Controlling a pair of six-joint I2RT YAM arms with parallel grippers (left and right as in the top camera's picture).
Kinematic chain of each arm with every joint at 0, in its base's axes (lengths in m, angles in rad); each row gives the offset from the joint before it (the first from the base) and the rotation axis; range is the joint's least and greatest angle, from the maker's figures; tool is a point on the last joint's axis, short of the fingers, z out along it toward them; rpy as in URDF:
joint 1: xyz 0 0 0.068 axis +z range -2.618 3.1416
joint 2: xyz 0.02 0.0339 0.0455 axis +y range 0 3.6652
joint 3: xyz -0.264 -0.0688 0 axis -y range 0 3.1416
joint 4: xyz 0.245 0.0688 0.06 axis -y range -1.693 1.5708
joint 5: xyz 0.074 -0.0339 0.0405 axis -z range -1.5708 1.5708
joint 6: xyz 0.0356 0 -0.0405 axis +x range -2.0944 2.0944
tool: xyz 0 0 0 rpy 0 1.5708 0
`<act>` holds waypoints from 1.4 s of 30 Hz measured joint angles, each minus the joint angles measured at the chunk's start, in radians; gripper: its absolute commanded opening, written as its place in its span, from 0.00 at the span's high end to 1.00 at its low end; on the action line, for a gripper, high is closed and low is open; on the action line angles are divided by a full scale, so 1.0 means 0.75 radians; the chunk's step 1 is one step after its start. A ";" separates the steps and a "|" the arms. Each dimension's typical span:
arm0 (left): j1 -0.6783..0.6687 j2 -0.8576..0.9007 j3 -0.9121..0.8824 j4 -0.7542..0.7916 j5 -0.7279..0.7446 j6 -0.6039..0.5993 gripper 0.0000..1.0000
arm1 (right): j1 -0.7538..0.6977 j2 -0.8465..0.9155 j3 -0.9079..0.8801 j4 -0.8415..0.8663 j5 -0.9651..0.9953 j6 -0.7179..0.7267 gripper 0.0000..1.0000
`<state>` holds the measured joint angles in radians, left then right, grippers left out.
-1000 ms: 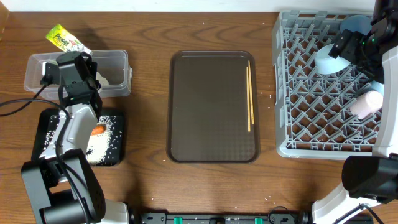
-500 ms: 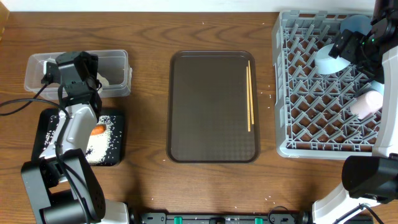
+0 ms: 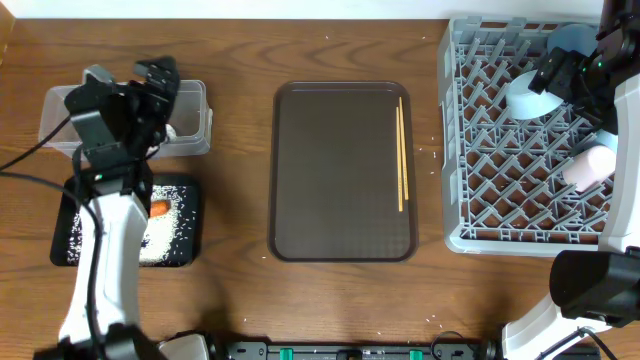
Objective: Sort waste into correct bins and load items into the dishwasher rack
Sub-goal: 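Carry the yellow wrapper to the clear bin and drop it in, then reach the right gripper over the brown tray to the chopsticks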
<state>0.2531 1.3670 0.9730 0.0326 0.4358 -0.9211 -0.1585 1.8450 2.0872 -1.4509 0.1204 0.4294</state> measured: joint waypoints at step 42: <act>0.407 -0.186 0.005 -0.907 -0.502 0.473 0.02 | 0.002 0.000 0.000 0.030 -0.558 0.007 0.01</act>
<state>0.5587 1.2278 0.9768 -0.6479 0.0593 -0.5667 -0.1574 1.8450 2.0872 -1.4284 -0.2981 0.4347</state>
